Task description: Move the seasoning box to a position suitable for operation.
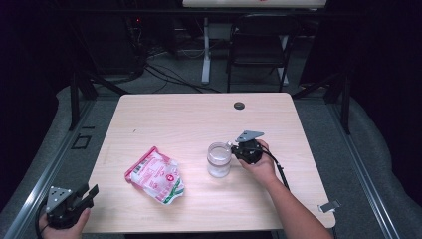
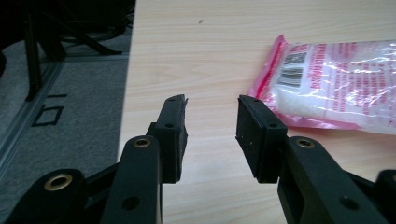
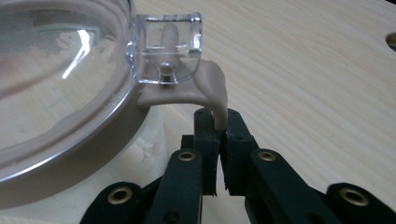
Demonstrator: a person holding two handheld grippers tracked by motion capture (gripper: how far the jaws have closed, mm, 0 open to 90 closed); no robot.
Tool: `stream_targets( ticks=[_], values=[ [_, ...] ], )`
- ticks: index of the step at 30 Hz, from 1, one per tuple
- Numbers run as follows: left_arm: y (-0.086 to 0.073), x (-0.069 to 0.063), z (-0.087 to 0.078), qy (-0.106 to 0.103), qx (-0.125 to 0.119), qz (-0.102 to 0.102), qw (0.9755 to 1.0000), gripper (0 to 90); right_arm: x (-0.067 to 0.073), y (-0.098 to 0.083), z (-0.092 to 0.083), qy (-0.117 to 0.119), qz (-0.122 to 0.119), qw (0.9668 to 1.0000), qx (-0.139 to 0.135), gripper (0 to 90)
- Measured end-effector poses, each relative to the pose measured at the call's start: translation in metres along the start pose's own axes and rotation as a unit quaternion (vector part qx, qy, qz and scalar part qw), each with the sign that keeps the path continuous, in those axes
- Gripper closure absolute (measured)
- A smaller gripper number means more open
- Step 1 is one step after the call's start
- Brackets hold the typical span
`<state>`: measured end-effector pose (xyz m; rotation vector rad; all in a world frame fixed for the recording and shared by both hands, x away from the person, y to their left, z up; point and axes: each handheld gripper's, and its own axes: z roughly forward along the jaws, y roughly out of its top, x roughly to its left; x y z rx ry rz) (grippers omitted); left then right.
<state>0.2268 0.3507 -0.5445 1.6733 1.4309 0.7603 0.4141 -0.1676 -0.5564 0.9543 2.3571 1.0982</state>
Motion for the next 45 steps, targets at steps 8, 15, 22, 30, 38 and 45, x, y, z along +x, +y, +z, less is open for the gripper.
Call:
stream_targets(
  ticks=[8,15,22,30,38,45],
  values=[
    [0.021,-0.033,0.012,-0.051,-0.021,0.022,0.9982,65.5,0.02,-0.015,-0.031,-0.048,0.014,0.9987,0.013,86.6],
    [0.038,-0.064,0.028,-0.095,-0.034,0.049,0.9937,67.6,0.035,-0.032,-0.055,-0.064,0.036,0.9971,0.016,86.1],
    [0.054,-0.094,0.043,-0.138,-0.028,0.088,0.9862,69.5,0.052,-0.044,-0.072,-0.057,0.053,0.9969,-0.007,84.8],
    [0.058,-0.11,0.053,-0.156,-0.023,0.117,0.9805,70.4,0.067,-0.052,-0.071,-0.063,0.078,0.9949,-0.009,85.1],
    [0.056,-0.112,0.052,-0.156,-0.023,0.119,0.9802,70.4,0.07,-0.056,-0.077,-0.067,0.087,0.994,-0.003,83.5],
    [0.054,-0.111,0.051,-0.15,-0.016,0.122,0.9809,70.4,0.07,-0.059,-0.092,-0.033,0.087,0.9956,0.01,70.4]
  ],
)
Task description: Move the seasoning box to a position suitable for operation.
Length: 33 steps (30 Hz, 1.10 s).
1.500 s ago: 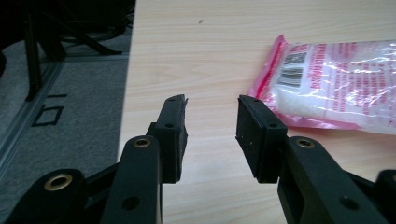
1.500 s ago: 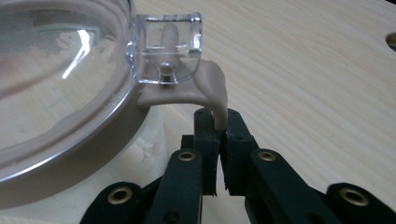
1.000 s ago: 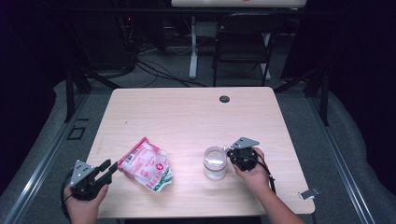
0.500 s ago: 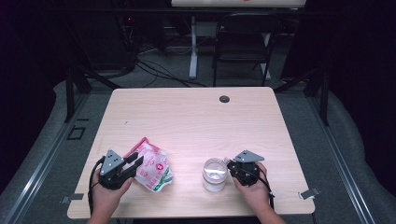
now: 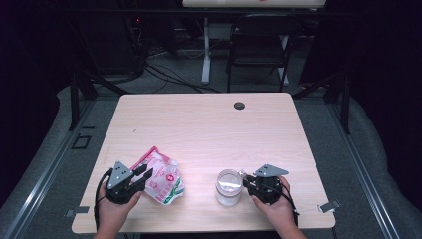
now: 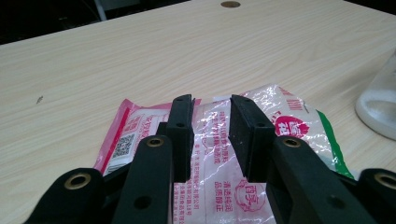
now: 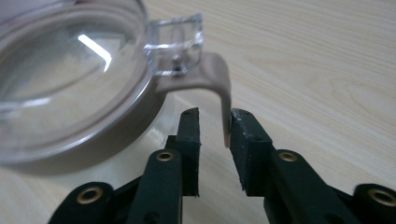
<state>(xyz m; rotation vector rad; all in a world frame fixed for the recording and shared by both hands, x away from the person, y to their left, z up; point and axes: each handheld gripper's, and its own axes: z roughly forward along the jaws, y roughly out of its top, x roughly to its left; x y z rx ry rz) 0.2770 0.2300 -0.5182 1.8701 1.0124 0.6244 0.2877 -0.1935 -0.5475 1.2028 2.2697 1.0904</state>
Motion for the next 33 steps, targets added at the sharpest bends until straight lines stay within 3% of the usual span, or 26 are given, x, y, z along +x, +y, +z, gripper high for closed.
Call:
stream_targets(
  ticks=[3,6,10,14,19,21,22,24,26,28,29,30,31,33],
  values=[
    [-0.001,-0.001,0.001,0.004,0.003,0.0,1.0,70.2,0.001,-0.001,-0.006,0.0,-0.027,0.9996,0.008,70.1],
    [-0.002,-0.002,0.001,0.004,0.007,0.001,1.0,70.0,0.001,-0.001,-0.011,0.005,-0.028,0.9996,0.005,70.1],
    [-0.001,-0.008,0.002,0.009,0.008,0.012,0.9998,67.1,-0.007,-0.003,-0.027,0.023,0.007,0.9996,-0.015,70.0],
    [0.01,-0.017,0.0,-0.002,-0.007,-0.002,1.0,66.4,-0.012,0.003,-0.035,0.02,0.019,0.9986,-0.046,70.0],
    [0.028,-0.032,0.002,-0.026,-0.004,-0.013,0.9996,73.8,-0.015,0.015,-0.043,0.031,0.028,0.997,-0.064,70.0],
    [0.044,-0.047,0.005,-0.05,0.0,-0.017,0.9986,76.4,-0.016,0.03,-0.045,0.03,0.027,0.9964,-0.075,73.1],
    [0.044,-0.047,0.005,-0.05,0.0,-0.017,0.9986,78.1,-0.016,0.03,-0.045,0.03,0.027,0.9964,-0.075,73.1],
    [0.056,-0.063,0.012,-0.076,0.007,-0.011,0.997,82.0,-0.016,0.045,-0.043,0.036,0.025,0.9959,-0.079,77.4],
    [0.059,-0.067,0.015,-0.081,0.008,-0.01,0.9966,85.8,-0.017,0.048,-0.041,0.035,0.024,0.9962,-0.076,77.6],
    [0.064,-0.081,0.025,-0.107,0.018,-0.002,0.9941,89.0,-0.016,0.051,-0.037,0.042,0.028,0.9958,-0.077,79.2],
    [0.064,-0.081,0.025,-0.107,0.018,-0.002,0.9941,89.9,-0.016,0.051,-0.037,0.042,0.028,0.9958,-0.077,79.2],
    [0.065,-0.09,0.031,-0.123,0.02,0.003,0.9922,90.0,-0.013,0.049,-0.034,0.043,0.021,0.9962,-0.073,79.2],
    [0.065,-0.09,0.031,-0.123,0.02,0.003,0.9922,90.0,-0.012,0.048,-0.034,0.044,0.021,0.9963,-0.071,79.2],
    [0.064,-0.103,0.04,-0.138,0.032,0.016,0.9898,90.0,-0.011,0.045,-0.031,0.05,0.022,0.9963,-0.067,79.2]
  ],
)
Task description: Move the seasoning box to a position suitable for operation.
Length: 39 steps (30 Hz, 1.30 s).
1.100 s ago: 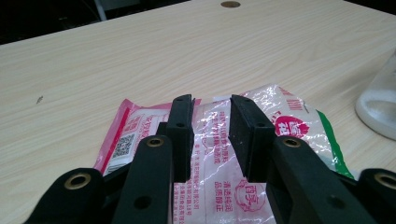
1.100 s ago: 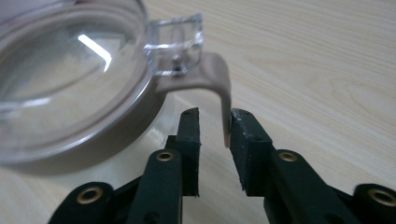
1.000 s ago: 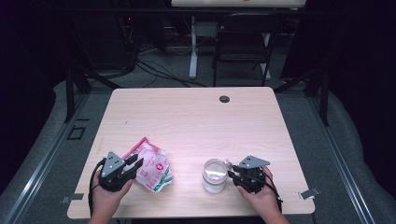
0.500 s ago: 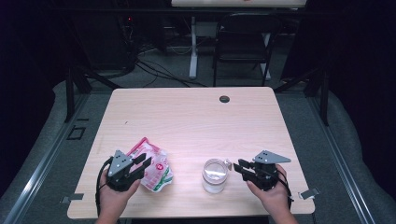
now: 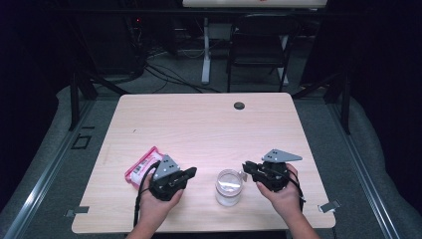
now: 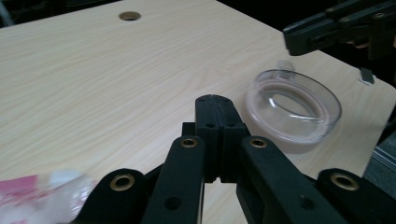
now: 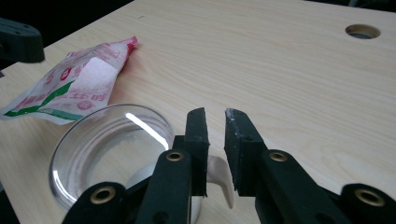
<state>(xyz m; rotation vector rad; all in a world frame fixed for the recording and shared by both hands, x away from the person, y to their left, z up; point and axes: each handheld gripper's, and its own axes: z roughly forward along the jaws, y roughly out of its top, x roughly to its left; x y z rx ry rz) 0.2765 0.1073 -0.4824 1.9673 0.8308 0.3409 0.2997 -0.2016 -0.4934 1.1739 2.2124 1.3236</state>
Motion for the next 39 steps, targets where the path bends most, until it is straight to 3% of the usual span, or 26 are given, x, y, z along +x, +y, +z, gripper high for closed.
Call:
stream_targets(
  ticks=[5,6,11,19,29,39],
  values=[
    [-0.002,-0.008,0.01,-0.013,0.012,0.008,0.9998,90.0,0.001,-0.003,0.003,-0.005,-0.01,0.9999,0.008,80.2],
    [-0.006,-0.011,0.015,-0.024,0.02,0.009,0.9995,90.0,0.002,-0.003,0.004,-0.005,-0.009,0.9999,0.008,80.7],
    [-0.014,-0.02,0.026,-0.043,0.043,0.015,0.998,90.0,0.003,-0.004,0.004,-0.003,-0.009,0.9999,0.006,83.0],
    [-0.022,-0.029,0.035,-0.057,0.065,0.022,0.996,90.0,0.003,-0.006,0.004,0.001,-0.007,1.0,0.002,83.7],
    [-0.024,-0.032,0.039,-0.068,0.064,0.015,0.9956,90.0,0.004,-0.007,0.003,0.006,-0.012,0.9999,0.001,83.3],
    [-0.021,-0.035,0.037,-0.069,0.057,0.016,0.9958,90.0,0.003,-0.009,0.001,0.01,0.0,0.9999,-0.001,83.1]
  ],
)
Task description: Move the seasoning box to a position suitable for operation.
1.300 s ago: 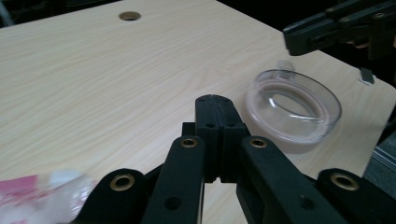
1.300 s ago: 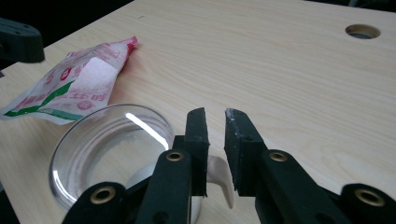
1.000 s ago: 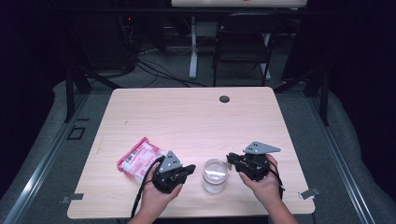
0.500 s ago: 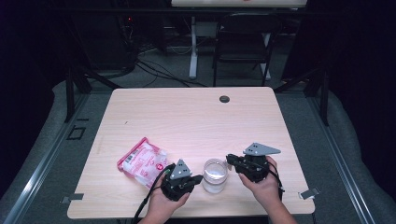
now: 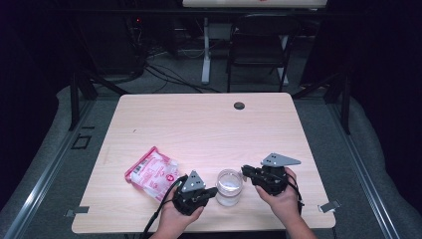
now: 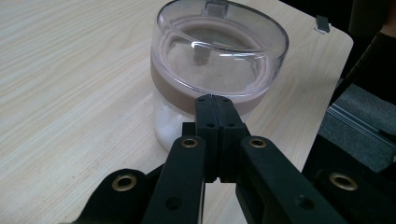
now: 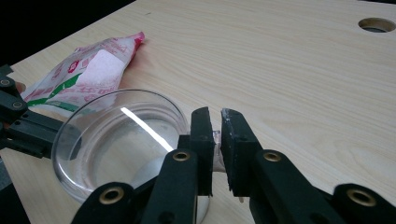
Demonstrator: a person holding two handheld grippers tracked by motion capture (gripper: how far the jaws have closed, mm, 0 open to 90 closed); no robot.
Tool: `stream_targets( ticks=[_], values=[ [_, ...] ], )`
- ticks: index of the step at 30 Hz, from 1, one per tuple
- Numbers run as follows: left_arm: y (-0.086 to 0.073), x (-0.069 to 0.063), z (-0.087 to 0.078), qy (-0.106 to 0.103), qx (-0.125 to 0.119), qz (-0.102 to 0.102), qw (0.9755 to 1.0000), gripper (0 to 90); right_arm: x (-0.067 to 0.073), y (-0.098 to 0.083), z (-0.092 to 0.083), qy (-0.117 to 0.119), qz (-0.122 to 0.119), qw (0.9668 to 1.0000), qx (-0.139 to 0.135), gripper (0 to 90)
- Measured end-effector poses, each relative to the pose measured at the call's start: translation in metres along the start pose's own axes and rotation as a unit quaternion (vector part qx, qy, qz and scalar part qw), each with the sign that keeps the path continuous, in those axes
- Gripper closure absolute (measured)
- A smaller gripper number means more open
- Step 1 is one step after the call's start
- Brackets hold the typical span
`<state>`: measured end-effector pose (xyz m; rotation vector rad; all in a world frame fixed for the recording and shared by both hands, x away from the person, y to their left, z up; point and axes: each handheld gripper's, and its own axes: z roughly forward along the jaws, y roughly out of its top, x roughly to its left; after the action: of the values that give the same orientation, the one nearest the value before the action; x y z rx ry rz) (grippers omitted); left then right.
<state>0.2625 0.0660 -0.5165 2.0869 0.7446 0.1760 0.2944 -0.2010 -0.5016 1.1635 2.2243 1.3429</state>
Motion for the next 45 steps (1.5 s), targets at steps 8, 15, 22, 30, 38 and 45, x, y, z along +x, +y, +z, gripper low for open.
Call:
stream_targets(
  ticks=[8,15,22,30,38,45],
  values=[
    [0.007,0.0,-0.004,0.002,-0.008,-0.002,1.0,90.0,0.002,-0.001,-0.003,-0.002,-0.005,1.0,0.003,80.1],
    [0.012,0.0,-0.005,0.002,-0.009,0.004,0.9999,90.0,0.008,-0.003,-0.015,0.001,-0.027,0.9996,-0.005,78.0],
    [0.022,-0.003,-0.006,0.001,-0.011,0.007,0.9999,89.6,0.017,-0.007,-0.03,0.009,-0.048,0.9987,-0.011,72.6],
    [0.035,-0.004,-0.007,0.005,-0.013,0.011,0.9998,85.7,0.025,-0.013,-0.038,0.033,-0.07,0.9969,-0.014,60.6],
    [0.046,-0.004,-0.005,0.009,-0.019,0.011,0.9997,78.1,0.031,-0.015,-0.035,0.039,-0.103,0.9937,-0.02,53.0],
    [0.048,-0.003,0.0,0.017,-0.014,0.006,0.9997,68.8,0.032,-0.017,-0.029,0.031,-0.113,0.993,-0.019,51.7]
  ],
)
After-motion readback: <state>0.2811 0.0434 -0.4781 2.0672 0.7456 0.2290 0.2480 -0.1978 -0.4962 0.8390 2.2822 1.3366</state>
